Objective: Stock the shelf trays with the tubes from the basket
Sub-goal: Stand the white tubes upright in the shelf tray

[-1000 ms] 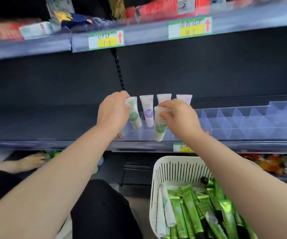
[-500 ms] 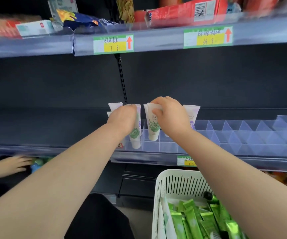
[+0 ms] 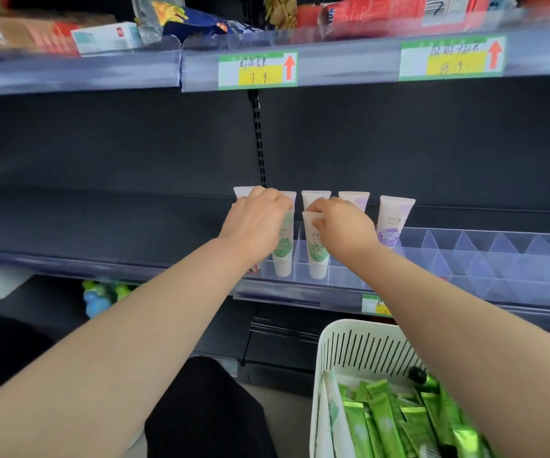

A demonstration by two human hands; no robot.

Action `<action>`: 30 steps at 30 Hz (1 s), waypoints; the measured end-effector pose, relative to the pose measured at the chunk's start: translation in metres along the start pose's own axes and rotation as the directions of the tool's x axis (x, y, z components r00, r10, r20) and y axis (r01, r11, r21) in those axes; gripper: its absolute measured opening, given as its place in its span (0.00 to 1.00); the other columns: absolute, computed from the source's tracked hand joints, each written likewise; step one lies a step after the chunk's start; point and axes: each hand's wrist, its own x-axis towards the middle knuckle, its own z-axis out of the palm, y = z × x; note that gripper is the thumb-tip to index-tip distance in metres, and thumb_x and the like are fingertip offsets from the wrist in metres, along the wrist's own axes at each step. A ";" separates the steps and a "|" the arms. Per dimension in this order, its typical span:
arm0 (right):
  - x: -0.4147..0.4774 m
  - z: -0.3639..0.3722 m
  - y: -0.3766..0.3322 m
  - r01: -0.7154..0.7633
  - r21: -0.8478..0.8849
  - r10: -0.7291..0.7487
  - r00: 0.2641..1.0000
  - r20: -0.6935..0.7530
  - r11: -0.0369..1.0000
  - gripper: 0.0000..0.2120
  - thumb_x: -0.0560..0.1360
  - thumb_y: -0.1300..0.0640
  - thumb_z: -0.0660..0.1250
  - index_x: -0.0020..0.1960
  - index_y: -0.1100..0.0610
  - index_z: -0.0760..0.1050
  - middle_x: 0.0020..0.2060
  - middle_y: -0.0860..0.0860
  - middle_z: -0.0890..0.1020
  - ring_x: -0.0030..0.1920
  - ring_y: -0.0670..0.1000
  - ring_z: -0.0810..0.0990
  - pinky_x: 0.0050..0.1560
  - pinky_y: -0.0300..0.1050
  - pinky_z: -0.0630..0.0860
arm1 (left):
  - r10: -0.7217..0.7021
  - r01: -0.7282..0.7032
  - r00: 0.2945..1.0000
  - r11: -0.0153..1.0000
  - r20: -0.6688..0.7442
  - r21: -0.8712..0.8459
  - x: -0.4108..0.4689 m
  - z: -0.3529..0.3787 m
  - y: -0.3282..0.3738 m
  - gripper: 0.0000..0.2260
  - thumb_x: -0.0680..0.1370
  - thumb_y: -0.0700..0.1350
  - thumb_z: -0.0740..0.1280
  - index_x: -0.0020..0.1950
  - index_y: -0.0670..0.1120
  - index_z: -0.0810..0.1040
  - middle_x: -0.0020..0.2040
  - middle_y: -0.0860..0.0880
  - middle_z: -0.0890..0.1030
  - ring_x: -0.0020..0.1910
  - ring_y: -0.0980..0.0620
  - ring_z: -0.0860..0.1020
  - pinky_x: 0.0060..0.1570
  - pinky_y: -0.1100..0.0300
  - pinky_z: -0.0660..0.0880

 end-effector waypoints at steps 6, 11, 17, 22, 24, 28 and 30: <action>-0.004 0.003 0.011 0.022 -0.027 -0.022 1.000 -0.008 0.999 0.18 0.78 0.61 0.60 0.68 0.53 0.70 0.60 0.54 0.75 0.58 0.57 0.74 0.48 0.52 0.75 | 0.025 -0.031 0.998 0.993 -0.054 -0.118 -0.008 -0.004 0.011 0.25 0.75 0.33 0.66 0.70 0.48 0.70 0.69 0.51 0.70 0.68 0.49 0.65 0.60 0.55 0.67; -0.031 0.002 0.026 0.055 0.007 -0.052 0.984 -0.171 0.998 0.20 0.77 0.62 0.62 0.68 0.55 0.69 0.63 0.55 0.74 0.61 0.58 0.70 0.54 0.55 0.73 | 0.090 -0.145 0.971 0.958 -0.221 -0.246 -0.024 -0.005 0.037 0.20 0.73 0.31 0.67 0.63 0.45 0.77 0.62 0.49 0.77 0.62 0.46 0.72 0.55 0.50 0.73; -0.121 0.023 0.071 0.095 0.010 -0.090 0.965 -0.245 0.995 0.15 0.72 0.66 0.67 0.57 0.57 0.77 0.53 0.55 0.79 0.50 0.60 0.76 0.44 0.56 0.76 | 0.248 -0.298 0.952 0.886 -0.180 -0.356 -0.062 0.032 0.085 0.13 0.75 0.34 0.66 0.58 0.44 0.80 0.57 0.48 0.80 0.59 0.46 0.74 0.54 0.49 0.75; -0.189 0.060 0.119 -0.021 -0.064 0.025 0.997 0.071 0.998 0.14 0.71 0.64 0.68 0.55 0.53 0.79 0.53 0.51 0.80 0.54 0.58 0.76 0.49 0.53 0.76 | 0.339 -0.259 0.917 0.907 0.211 -0.331 -0.077 0.083 0.126 0.15 0.77 0.36 0.64 0.61 0.50 0.77 0.58 0.52 0.78 0.61 0.50 0.71 0.57 0.50 0.73; -0.205 0.068 0.133 -0.059 -0.099 0.074 0.985 0.157 0.993 0.15 0.72 0.63 0.65 0.57 0.51 0.78 0.56 0.48 0.78 0.57 0.55 0.75 0.52 0.50 0.74 | 0.349 -0.253 0.865 0.924 0.362 -0.286 -0.078 0.105 0.141 0.15 0.76 0.36 0.64 0.60 0.49 0.78 0.57 0.49 0.79 0.59 0.47 0.74 0.56 0.50 0.74; -0.224 0.078 0.154 -0.082 -0.123 0.113 0.954 0.276 0.989 0.15 0.75 0.62 0.63 0.59 0.49 0.76 0.57 0.47 0.77 0.58 0.52 0.73 0.53 0.50 0.73 | 0.273 -0.162 0.723 0.960 0.635 -0.228 -0.083 0.144 0.164 0.15 0.75 0.34 0.62 0.58 0.44 0.79 0.55 0.44 0.80 0.56 0.43 0.78 0.53 0.51 0.77; -0.230 0.082 0.160 -0.112 -0.102 0.139 0.939 0.316 0.988 0.17 0.75 0.63 0.62 0.61 0.49 0.75 0.58 0.47 0.76 0.59 0.52 0.72 0.54 0.49 0.73 | 0.234 -0.121 0.662 0.971 0.712 -0.207 -0.085 0.159 0.170 0.16 0.75 0.32 0.61 0.60 0.41 0.79 0.56 0.42 0.80 0.55 0.42 0.78 0.53 0.51 0.77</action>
